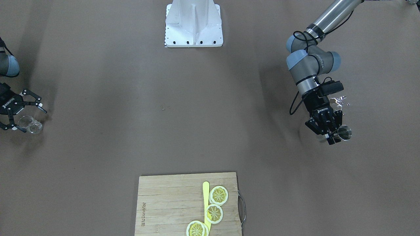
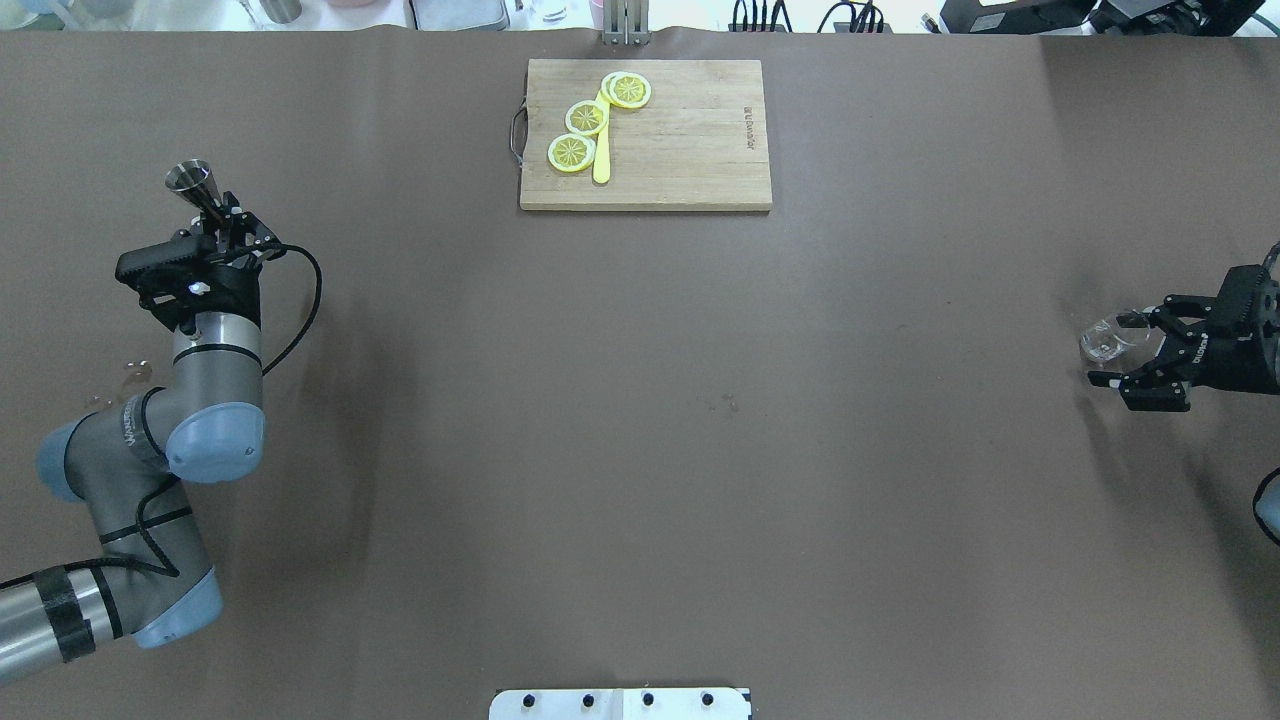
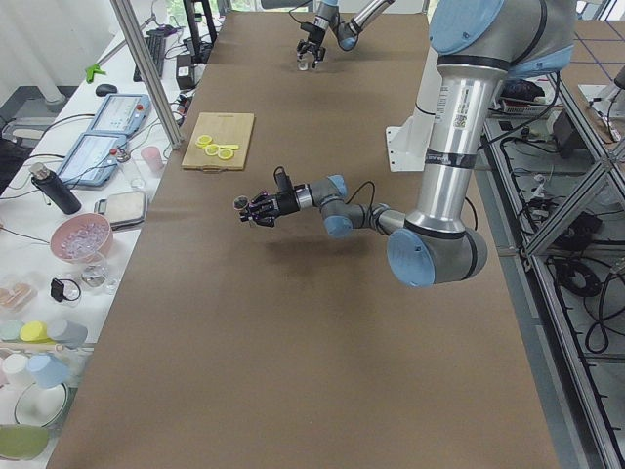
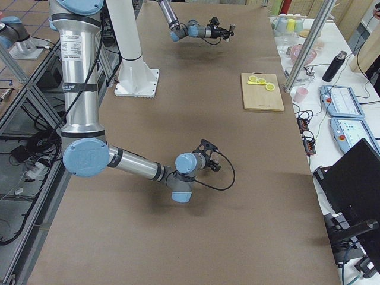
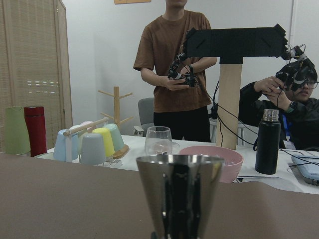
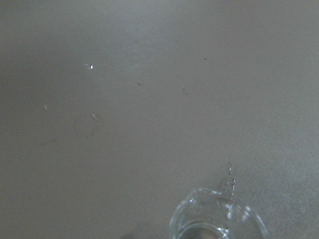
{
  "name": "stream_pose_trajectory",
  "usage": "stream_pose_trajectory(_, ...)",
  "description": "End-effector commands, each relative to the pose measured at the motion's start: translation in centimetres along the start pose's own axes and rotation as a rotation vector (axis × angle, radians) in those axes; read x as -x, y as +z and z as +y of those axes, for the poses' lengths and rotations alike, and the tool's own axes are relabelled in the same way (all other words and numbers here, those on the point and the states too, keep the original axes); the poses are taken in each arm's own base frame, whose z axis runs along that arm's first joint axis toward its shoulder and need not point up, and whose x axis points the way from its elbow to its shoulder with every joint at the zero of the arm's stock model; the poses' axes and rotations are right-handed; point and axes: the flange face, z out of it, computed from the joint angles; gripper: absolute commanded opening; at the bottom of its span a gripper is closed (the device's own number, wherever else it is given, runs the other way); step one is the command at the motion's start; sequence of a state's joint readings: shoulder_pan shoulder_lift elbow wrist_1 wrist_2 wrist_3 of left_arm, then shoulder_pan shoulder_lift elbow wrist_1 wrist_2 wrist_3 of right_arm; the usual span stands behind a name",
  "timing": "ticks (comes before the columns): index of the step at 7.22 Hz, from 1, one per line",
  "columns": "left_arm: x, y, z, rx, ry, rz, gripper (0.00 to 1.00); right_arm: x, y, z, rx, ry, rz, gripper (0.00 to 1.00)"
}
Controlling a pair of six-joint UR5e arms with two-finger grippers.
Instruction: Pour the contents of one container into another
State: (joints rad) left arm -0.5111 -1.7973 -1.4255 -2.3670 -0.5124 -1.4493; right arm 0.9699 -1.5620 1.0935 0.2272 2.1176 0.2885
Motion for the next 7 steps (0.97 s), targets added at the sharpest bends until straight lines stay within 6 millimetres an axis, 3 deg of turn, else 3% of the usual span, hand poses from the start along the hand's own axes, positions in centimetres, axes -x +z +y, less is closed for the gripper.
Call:
stream_pose_trajectory(1, 0.1, 1.6, 1.1, -0.008, -0.027, -0.039, 0.0, -1.0, -2.4, 1.3, 0.015, 0.024, 0.011, 1.0)
stream_pose_trajectory(4, 0.4, 3.3, 1.3, -0.022, -0.024, -0.085, 0.0, -4.7, -8.4, 2.5, 0.09, 0.166, -0.007, 1.0)
stream_pose_trajectory(5, 0.6, 3.7, 1.6, -0.024, -0.019, -0.093, 0.0, -5.7, -9.2, 2.1, 0.14, 0.241, -0.014, 1.0)
stream_pose_trajectory(7, 0.4, 4.1, 2.2, -0.025, -0.027, -0.098, 0.0, -4.2, -11.0, 2.6, 0.259, 0.385, -0.004, 1.0)
